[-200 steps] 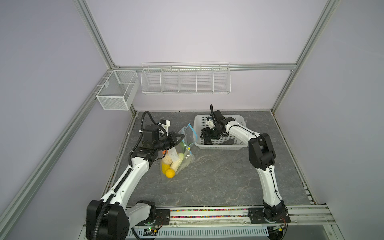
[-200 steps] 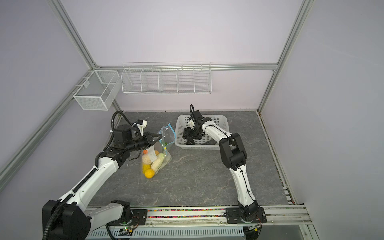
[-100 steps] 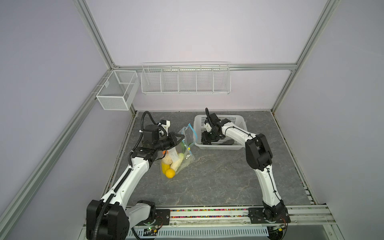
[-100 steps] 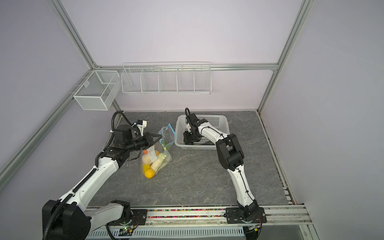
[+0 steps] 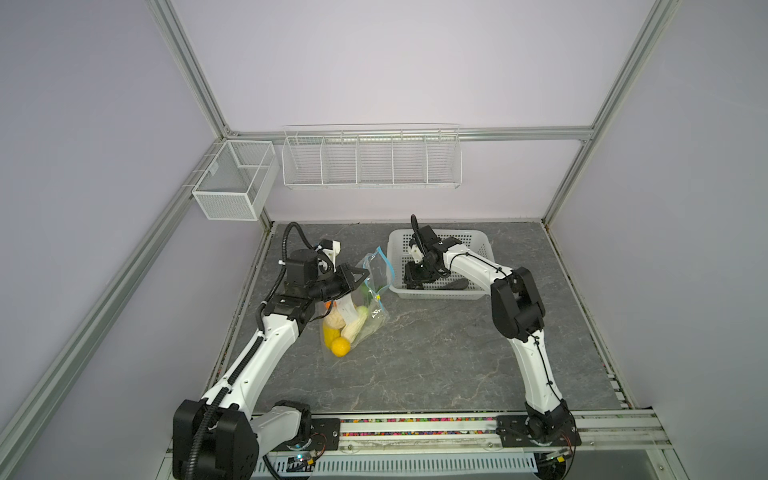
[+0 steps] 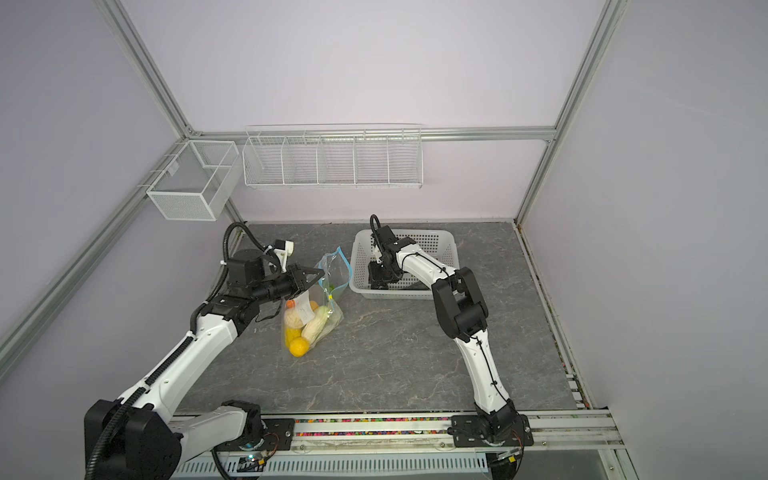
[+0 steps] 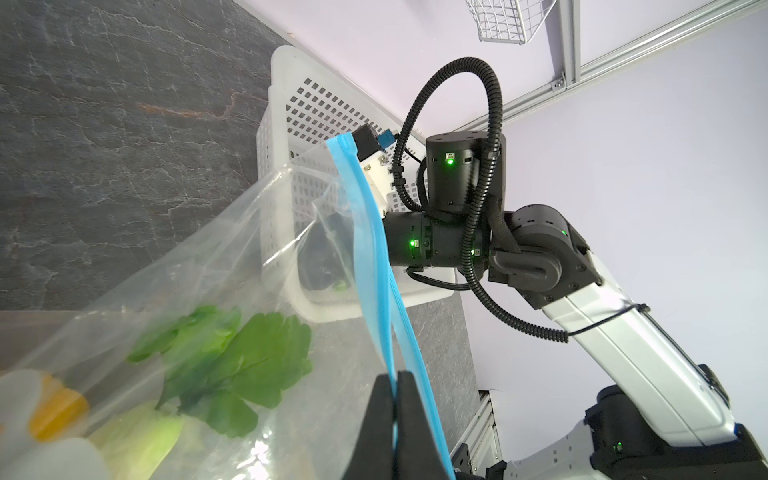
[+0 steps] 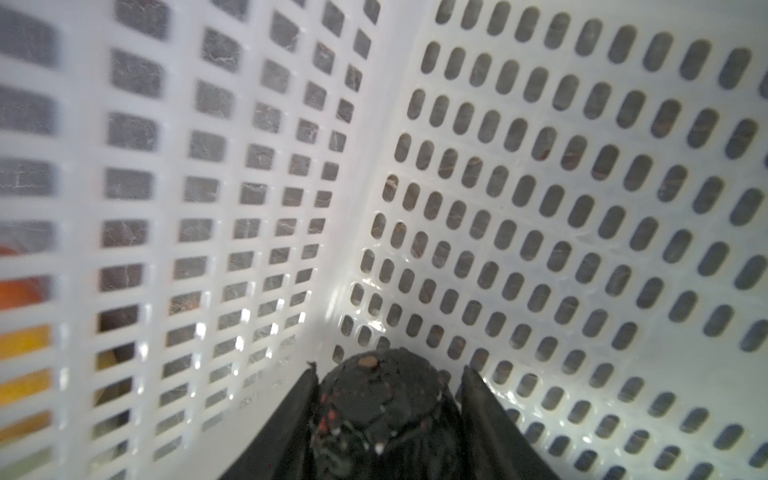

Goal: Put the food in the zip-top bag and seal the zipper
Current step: 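Close the right gripper on the dark round item and lift it, then carry the dark round item with the right gripper over the bag mouth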

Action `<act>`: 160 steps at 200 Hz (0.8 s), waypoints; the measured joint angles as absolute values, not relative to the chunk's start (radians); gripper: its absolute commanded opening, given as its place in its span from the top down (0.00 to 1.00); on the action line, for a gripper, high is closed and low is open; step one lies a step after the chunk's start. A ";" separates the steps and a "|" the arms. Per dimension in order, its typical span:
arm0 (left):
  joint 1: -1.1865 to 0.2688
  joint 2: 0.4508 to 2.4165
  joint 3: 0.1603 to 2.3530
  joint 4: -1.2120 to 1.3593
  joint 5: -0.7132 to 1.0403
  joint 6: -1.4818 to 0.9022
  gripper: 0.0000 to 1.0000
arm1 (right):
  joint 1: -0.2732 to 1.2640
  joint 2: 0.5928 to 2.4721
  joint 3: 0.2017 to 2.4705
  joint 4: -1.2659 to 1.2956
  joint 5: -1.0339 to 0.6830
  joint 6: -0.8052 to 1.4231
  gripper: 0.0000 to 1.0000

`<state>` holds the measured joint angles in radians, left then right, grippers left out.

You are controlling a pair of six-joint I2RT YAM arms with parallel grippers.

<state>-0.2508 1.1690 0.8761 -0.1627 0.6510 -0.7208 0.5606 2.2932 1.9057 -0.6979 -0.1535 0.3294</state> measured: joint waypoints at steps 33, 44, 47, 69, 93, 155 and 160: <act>-0.251 1.172 0.878 -0.162 0.651 -0.721 1.00 | 0.545 2.293 1.903 -0.677 -0.167 0.338 0.55; -0.251 1.177 0.878 -0.162 0.651 -0.721 1.00 | 0.537 2.293 1.901 -0.669 -0.174 0.344 0.55; -0.251 1.179 0.878 -0.162 0.651 -0.721 1.00 | 0.535 2.293 1.900 -0.667 -0.176 0.344 0.56; -0.251 1.186 0.878 -0.162 0.648 -0.721 1.00 | 0.522 2.289 1.888 -0.647 -0.186 0.348 0.56; -0.251 1.186 0.878 -0.163 0.644 -0.721 1.00 | 0.510 2.274 1.864 -0.625 -0.200 0.352 0.56; -0.251 1.186 0.879 -0.162 0.636 -0.726 1.00 | 0.479 2.187 1.805 -0.575 -0.226 0.360 0.56; -0.251 1.186 0.879 -0.162 0.635 -0.727 1.00 | 0.478 2.178 1.802 -0.572 -0.228 0.360 0.56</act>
<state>-0.2508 1.1858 0.8787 -0.1619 0.6350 -0.7273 0.4778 2.1780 1.8023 -0.5720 -0.2283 0.3603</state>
